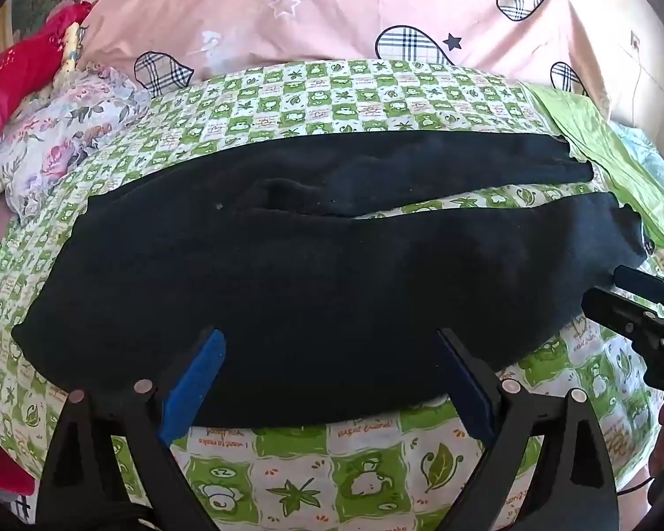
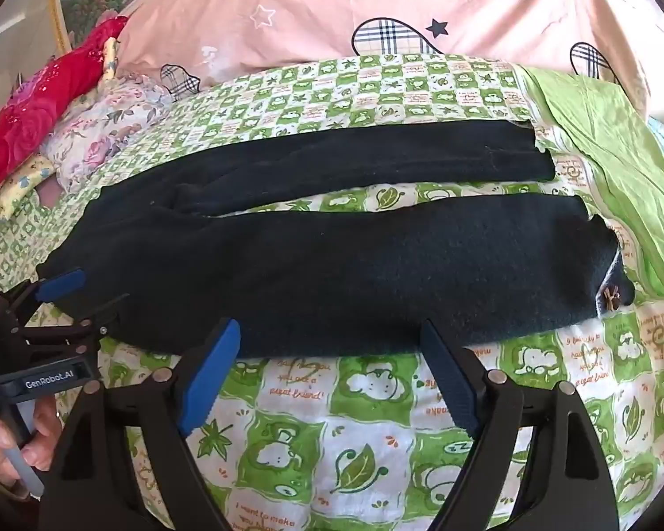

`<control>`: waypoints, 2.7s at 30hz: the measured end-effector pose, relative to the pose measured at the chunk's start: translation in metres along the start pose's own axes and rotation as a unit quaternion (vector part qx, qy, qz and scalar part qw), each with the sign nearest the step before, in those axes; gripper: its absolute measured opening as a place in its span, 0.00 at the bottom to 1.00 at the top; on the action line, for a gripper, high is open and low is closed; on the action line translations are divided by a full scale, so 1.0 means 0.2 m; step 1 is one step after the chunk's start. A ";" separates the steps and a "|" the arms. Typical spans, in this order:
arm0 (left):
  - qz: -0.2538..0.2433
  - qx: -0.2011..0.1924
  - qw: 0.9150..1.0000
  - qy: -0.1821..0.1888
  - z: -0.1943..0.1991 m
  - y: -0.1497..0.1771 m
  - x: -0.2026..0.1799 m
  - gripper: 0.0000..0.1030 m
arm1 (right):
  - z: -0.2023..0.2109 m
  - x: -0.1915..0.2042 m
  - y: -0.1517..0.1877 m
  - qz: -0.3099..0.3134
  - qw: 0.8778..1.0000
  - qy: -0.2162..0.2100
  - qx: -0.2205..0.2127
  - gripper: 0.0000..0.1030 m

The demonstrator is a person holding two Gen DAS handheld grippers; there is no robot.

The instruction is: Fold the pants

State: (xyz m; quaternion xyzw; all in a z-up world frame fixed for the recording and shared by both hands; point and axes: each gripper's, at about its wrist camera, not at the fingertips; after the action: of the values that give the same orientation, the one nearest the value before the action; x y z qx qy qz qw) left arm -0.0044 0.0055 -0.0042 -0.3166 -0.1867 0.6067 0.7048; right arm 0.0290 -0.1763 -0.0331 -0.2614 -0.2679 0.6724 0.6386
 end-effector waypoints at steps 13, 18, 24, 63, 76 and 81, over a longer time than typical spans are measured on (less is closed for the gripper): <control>0.005 0.000 1.000 0.004 -0.01 0.00 0.02 0.92 | 0.01 0.02 -0.04 -0.004 1.000 -0.004 0.008 0.81; 0.003 -0.001 1.000 0.003 -0.01 0.00 0.01 0.92 | 0.00 0.01 -0.03 -0.005 1.000 -0.004 0.007 0.81; 0.005 0.001 1.000 0.005 0.00 0.00 0.01 0.92 | 0.02 0.03 -0.04 0.000 1.000 -0.006 0.002 0.81; 0.000 0.004 1.000 0.013 0.01 -0.02 0.01 0.92 | 0.05 0.02 -0.08 -0.002 1.000 -0.015 0.002 0.81; -0.005 0.007 1.000 0.022 0.00 -0.02 0.01 0.92 | 0.06 0.02 -0.09 -0.003 1.000 -0.017 0.003 0.81; -0.005 0.010 1.000 0.028 -0.02 -0.03 0.02 0.92 | 0.06 0.02 -0.09 -0.003 1.000 -0.016 0.003 0.81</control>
State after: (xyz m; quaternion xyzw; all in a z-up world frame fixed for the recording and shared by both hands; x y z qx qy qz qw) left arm 0.0031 0.0077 -0.0032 -0.3256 -0.1626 0.5963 0.7156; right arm 0.0342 -0.1715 -0.0125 -0.2478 -0.2772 0.6753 0.6369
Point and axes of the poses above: each gripper's, at about its wrist camera, not at the fingertips, and z roughly against the way its jaws point, x to its left, y to its underside, and after that the axes turned 14 degrees about y, right-handed
